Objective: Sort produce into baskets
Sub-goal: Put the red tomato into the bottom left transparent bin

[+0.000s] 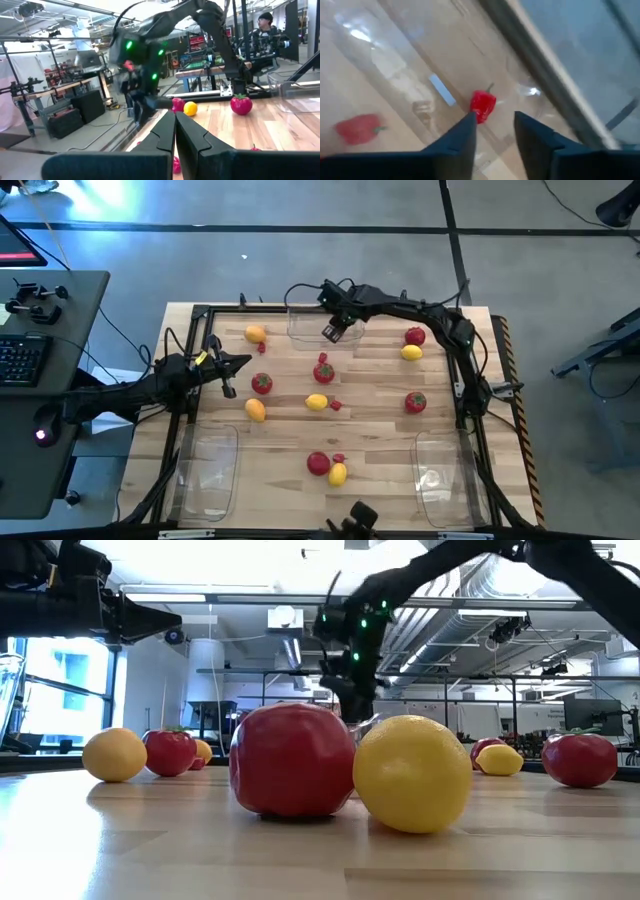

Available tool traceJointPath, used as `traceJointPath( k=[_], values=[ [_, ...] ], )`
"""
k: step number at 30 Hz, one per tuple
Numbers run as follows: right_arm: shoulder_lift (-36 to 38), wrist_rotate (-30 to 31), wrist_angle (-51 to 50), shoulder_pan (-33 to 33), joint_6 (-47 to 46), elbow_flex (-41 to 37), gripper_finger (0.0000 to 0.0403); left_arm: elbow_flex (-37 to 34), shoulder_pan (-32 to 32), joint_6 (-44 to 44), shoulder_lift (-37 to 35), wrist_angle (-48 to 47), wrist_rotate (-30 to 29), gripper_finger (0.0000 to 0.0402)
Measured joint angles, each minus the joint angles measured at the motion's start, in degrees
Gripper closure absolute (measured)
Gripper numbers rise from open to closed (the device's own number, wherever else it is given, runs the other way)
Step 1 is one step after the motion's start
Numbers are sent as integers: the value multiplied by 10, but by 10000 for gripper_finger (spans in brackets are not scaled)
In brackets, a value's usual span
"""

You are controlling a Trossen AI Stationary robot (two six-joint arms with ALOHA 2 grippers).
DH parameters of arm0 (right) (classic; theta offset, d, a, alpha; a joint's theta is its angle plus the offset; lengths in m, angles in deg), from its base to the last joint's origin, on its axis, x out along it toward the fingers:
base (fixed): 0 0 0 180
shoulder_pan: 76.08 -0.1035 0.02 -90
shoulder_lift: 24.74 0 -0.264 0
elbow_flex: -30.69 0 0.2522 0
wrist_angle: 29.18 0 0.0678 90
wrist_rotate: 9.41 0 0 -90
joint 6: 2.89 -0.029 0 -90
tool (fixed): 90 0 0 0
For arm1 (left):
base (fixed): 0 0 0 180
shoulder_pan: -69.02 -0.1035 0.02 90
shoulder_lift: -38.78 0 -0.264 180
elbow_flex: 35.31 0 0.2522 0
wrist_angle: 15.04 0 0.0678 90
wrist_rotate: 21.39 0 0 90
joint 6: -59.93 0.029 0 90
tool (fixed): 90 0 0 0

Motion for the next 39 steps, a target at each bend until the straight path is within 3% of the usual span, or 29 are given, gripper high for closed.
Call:
traceJointPath(
  k=[5,15,22,31,39],
  values=[
    [70,14,107,-26,9,-85,394,0,0,-3,0,0,5,401],
    [279,42,358,-80,-60,-392,399,0,0,-4,0,3,5,401],
    [388,62,516,-135,-71,-561,402,0,0,-4,0,9,4,401],
    [428,102,720,-183,-14,-718,403,0,0,-18,1,11,-1,402],
    [428,101,815,-199,-36,-796,403,0,0,-18,7,4,-42,401]
  ],
)
